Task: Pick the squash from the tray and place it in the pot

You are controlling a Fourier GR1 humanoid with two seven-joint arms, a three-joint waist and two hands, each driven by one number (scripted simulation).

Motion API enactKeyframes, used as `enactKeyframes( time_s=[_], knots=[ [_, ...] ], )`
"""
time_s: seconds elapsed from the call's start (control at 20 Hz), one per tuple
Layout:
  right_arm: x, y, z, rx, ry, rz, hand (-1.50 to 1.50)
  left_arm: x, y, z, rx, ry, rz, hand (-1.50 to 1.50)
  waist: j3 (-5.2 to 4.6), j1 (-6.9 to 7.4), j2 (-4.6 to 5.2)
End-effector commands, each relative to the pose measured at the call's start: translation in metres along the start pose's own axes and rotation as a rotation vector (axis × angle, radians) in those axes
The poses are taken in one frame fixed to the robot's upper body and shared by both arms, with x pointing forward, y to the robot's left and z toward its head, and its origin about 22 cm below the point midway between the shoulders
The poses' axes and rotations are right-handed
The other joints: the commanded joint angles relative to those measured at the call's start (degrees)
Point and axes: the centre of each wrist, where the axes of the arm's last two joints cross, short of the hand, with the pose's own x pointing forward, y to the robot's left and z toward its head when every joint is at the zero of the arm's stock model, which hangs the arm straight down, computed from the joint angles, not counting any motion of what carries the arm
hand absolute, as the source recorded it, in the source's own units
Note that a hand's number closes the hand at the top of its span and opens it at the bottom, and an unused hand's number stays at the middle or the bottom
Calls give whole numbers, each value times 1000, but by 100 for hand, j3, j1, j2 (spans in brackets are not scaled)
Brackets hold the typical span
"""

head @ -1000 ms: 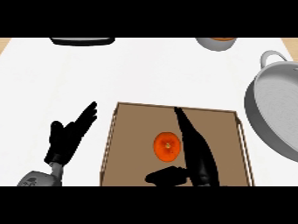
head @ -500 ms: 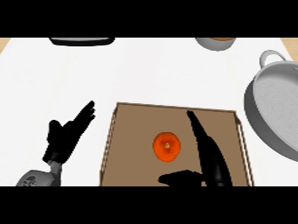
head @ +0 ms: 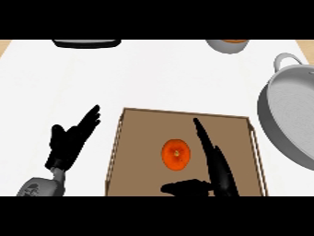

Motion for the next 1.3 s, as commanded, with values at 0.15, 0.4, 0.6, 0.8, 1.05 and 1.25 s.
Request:
enactKeyframes(
  time_s=[0.15,0.4,0.6,0.8,1.05,1.25],
  knots=[
    [-25,2,-11,13,22,-116,-150,12,-5,9,6,8,-5,0,0,10,-4],
    [-46,28,-31,19,11,-156,-150,6,-14,10,-7,9,10,0,1,33,1],
    [-62,34,-15,88,-65,79,150,2,-1,-1,-4,12,-9,0,-3,21,-1],
    [-90,29,-24,50,-58,-80,150,17,18,-3,3,1,-23,0,5,48,14],
    [-94,25,-34,30,-108,-173,150,0,-13,1,-12,-4,-3,0,6,74,16],
    [-79,46,-18,-26,-204,-131,150,4,-2,4,3,1,-9,0,0,23,0]
  ],
)
